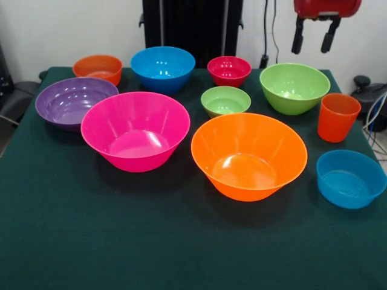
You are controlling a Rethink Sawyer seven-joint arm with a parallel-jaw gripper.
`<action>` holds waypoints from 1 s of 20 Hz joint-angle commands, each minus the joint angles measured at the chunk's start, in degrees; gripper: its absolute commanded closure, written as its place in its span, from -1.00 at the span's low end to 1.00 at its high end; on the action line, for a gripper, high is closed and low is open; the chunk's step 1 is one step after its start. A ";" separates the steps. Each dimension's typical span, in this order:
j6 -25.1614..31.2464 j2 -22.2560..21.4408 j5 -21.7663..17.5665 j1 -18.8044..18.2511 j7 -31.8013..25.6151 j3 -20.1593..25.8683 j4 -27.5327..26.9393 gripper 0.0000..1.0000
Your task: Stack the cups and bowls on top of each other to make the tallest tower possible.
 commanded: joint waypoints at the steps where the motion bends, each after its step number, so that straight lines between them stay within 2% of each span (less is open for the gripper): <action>1: -4.19 8.65 -2.25 0.54 8.42 0.69 -5.86 -1.00; 9: -9.04 13.88 -2.24 1.44 8.69 -0.49 -8.24 -1.00; 14: -10.51 15.38 -1.51 3.99 10.34 -2.63 -9.67 -1.00; 20: -14.78 19.47 0.47 6.79 12.23 -4.60 -12.02 -1.00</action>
